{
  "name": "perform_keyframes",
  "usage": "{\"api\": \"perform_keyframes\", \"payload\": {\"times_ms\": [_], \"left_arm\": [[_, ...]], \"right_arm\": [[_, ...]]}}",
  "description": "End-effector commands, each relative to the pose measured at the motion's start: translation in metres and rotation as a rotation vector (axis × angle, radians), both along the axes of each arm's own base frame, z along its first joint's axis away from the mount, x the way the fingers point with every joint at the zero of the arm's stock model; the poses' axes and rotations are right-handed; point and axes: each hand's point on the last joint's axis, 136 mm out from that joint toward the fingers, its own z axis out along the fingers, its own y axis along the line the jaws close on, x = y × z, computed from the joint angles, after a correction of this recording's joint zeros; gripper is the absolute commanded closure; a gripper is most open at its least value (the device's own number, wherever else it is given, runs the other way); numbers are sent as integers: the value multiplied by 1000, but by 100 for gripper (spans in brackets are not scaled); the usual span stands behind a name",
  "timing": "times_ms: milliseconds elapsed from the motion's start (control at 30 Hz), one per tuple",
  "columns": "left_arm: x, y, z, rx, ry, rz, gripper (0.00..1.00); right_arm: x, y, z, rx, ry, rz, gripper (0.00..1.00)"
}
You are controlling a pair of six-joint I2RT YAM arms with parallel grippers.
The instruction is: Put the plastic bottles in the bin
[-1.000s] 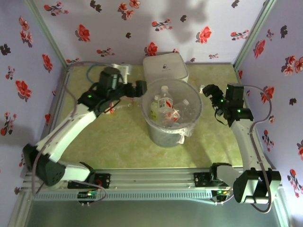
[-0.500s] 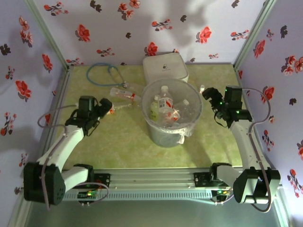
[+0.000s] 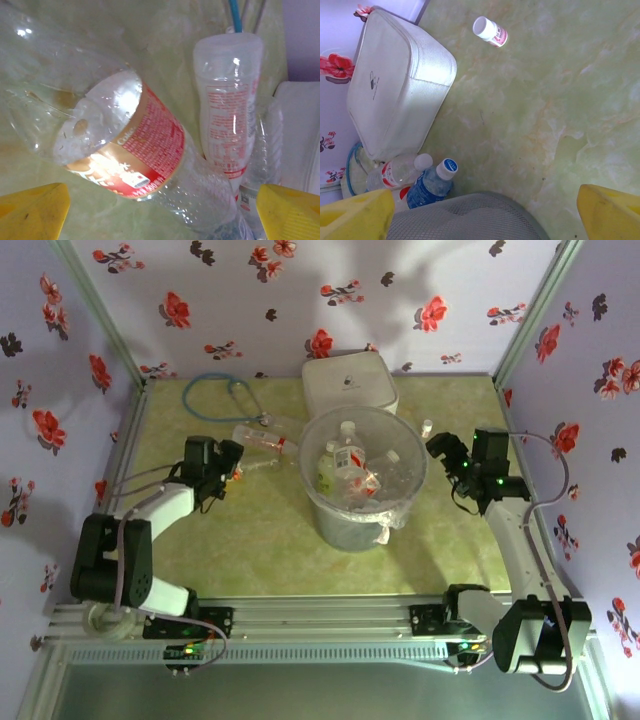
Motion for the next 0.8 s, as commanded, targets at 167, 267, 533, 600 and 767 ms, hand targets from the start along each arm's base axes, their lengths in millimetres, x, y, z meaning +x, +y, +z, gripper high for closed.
{"api": "perform_keyframes", "payload": {"times_ms": [167,267,533,600,767], "left_arm": [[25,-11,-11,-56,-16,22,4],[34,-14,-21,-61,-4,25,5],[47,-22,-45,-95,23,25,16],[45,-20,-45,-85,21,30,20],[47,-17,-36,-58,8,28,28]], "right_arm": [[-14,-2,-4,-2,-1,-12,5],[-18,-2,-10,2,7,-11,5],[-18,-2,-17,-6,18,-10,5],[-18,-4,-17,-17,19,-8,5],[-14,-4,-16,-26,19,0,5]]}}
